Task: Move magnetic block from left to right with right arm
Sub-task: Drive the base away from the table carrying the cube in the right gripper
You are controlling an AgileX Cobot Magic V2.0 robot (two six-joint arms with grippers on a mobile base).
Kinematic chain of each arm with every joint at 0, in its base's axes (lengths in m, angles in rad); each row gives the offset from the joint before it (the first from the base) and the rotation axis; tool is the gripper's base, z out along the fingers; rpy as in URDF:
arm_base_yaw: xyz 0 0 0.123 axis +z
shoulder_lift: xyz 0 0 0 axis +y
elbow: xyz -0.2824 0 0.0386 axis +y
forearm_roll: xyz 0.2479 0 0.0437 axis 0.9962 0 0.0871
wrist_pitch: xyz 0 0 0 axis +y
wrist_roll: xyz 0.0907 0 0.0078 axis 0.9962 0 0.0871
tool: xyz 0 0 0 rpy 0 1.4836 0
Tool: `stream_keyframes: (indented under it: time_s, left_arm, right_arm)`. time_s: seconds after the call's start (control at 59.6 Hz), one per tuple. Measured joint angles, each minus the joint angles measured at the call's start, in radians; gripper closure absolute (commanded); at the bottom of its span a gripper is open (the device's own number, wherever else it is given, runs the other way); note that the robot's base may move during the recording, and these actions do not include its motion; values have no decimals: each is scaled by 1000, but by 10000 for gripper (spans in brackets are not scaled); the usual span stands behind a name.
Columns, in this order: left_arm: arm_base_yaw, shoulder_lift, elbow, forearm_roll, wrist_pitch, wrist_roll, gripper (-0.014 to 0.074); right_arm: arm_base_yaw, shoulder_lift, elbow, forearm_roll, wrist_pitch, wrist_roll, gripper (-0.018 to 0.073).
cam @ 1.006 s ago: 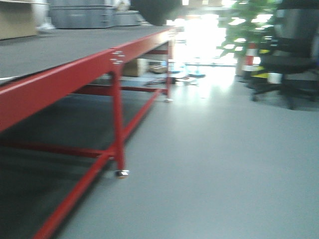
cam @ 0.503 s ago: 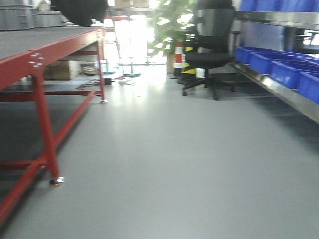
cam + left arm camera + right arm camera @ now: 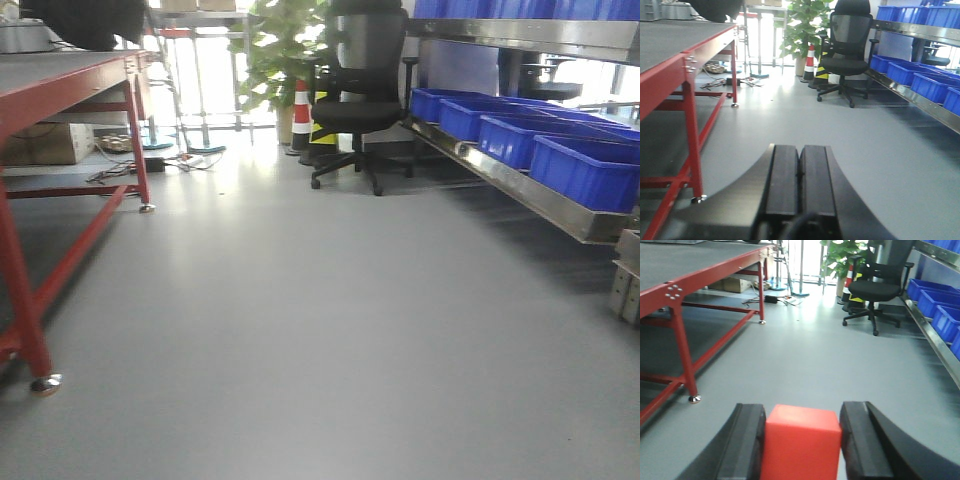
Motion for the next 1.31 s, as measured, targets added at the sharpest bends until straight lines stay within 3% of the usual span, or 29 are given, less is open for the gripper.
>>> stream_keyframes:
  time_s: [1.308]
  left_arm:
    - [0, 0, 0, 0, 0, 0, 713]
  right_arm:
    - [0, 0, 2, 0, 0, 0, 336]
